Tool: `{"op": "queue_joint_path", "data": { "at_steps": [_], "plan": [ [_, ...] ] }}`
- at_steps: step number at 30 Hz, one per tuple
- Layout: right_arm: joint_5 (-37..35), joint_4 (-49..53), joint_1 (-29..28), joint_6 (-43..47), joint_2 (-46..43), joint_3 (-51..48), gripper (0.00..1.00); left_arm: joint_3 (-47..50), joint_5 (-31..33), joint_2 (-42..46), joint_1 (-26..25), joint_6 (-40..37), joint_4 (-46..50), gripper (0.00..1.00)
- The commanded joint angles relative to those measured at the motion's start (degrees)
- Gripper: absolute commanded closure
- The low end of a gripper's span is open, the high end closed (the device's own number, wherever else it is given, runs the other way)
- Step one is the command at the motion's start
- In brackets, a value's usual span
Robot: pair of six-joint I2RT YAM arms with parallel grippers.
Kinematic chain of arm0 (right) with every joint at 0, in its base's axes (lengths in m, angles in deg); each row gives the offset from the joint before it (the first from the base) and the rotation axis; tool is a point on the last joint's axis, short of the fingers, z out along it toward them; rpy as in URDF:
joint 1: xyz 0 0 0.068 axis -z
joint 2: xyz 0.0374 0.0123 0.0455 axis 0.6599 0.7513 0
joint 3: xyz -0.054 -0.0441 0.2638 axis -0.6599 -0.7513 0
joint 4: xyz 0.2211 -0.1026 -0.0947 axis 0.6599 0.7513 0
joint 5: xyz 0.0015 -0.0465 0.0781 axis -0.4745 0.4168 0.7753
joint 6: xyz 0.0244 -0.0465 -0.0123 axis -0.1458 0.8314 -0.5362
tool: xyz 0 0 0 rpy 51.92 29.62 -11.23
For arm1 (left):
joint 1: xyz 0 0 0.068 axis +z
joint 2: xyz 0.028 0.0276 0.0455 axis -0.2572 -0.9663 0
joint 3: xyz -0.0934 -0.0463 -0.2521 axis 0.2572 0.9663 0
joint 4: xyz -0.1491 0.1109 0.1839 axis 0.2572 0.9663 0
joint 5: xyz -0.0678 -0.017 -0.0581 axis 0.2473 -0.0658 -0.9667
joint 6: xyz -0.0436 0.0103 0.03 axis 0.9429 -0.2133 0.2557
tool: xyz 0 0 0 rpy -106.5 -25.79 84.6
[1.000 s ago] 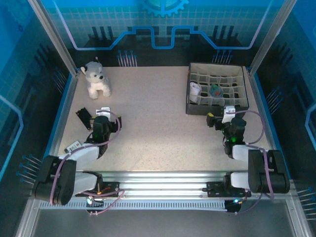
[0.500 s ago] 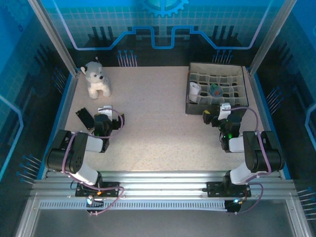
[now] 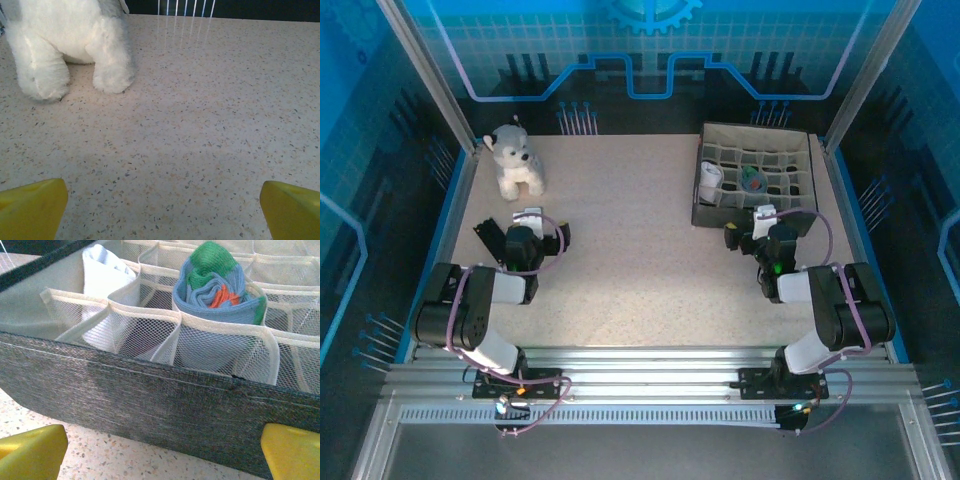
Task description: Roll the socks
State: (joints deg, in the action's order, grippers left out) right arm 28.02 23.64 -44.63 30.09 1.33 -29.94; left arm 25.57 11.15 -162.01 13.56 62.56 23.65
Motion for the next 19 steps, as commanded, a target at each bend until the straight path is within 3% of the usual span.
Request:
{"op": "queue_joint_path", "data": {
  "at_steps": [1,19],
  "plan": [
    [-1.53,0.44,-0.45,1.08,-0.71,1.08,0.00,-0.85,-1.67,0.39,0.38,0.23,-1.07,0.01],
    [-1.55,0.45,-0.45,1.12,-0.68,1.02,0.00,-1.10,-2.11,0.27,0.37,0.14,-0.69,0.00]
  ]
}}
